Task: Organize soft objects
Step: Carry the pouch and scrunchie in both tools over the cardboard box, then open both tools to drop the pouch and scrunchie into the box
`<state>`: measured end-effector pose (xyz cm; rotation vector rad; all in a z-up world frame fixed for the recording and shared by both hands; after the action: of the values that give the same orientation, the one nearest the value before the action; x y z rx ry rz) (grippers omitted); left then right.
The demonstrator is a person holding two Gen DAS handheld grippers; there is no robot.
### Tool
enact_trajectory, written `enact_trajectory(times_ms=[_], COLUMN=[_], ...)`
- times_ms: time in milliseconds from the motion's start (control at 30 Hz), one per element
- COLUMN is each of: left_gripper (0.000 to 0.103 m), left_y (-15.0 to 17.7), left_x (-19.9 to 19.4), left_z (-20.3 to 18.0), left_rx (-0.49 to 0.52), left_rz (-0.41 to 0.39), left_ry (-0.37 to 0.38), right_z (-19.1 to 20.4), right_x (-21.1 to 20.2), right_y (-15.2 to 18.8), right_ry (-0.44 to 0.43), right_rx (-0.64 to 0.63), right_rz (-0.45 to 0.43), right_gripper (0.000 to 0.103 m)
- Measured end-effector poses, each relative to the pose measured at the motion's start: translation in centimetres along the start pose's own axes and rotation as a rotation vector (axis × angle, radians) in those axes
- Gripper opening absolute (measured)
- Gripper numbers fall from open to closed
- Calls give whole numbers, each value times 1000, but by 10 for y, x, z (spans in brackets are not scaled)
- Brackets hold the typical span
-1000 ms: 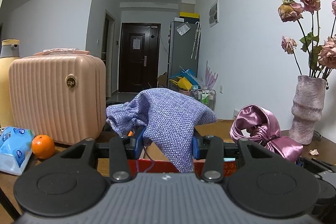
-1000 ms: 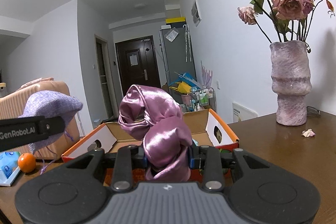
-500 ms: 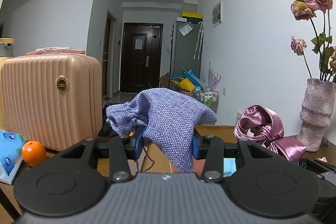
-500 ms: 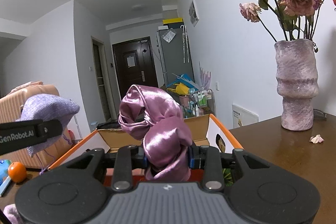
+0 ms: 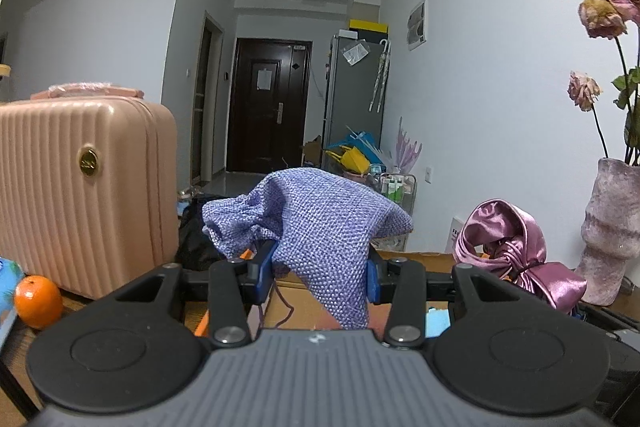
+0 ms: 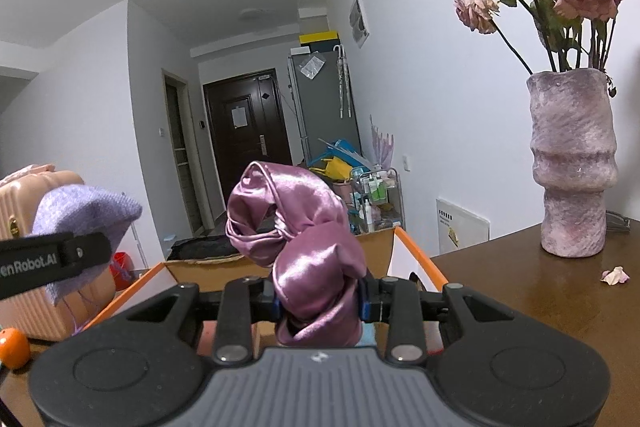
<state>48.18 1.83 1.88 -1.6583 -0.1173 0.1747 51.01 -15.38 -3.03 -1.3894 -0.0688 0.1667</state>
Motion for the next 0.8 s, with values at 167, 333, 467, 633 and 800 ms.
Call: enact_trajectory(times_ms=[167,333,467,633,800], left_gripper=[43,43,43,47,74], left_y=[0,1,4,10,12], left_x=[10,21,30,37,36], left_z=[-3,-7,-9,-9,-3], left_rx=[6,13,31,34,4], left_rz=[9,29,56,95,100], left_ry=[-2,2,4,6,-4], right_z=[-2,-4,-5,-5,-4], right_x=[10,22,32,43,48], right_y=[-2,-1,1,4,7], right_ry=[11,23,30,37,44], right_rx=[17,15,14,-2,-19], right_rz=[3,27,52,95,127], right_gripper=[32,32,32,33,67])
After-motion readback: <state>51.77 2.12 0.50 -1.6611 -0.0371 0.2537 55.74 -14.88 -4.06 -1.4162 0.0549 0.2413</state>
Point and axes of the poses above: each gripper's, at about its wrist camera, not at the fingertips, and x roughly the way its jaws point, z to its left, y to its underside, the point moved 1 cm from there along x, roughly the way its jaws point, and after that the axes turned 10 degrees about -z, right-handed, at the moved point
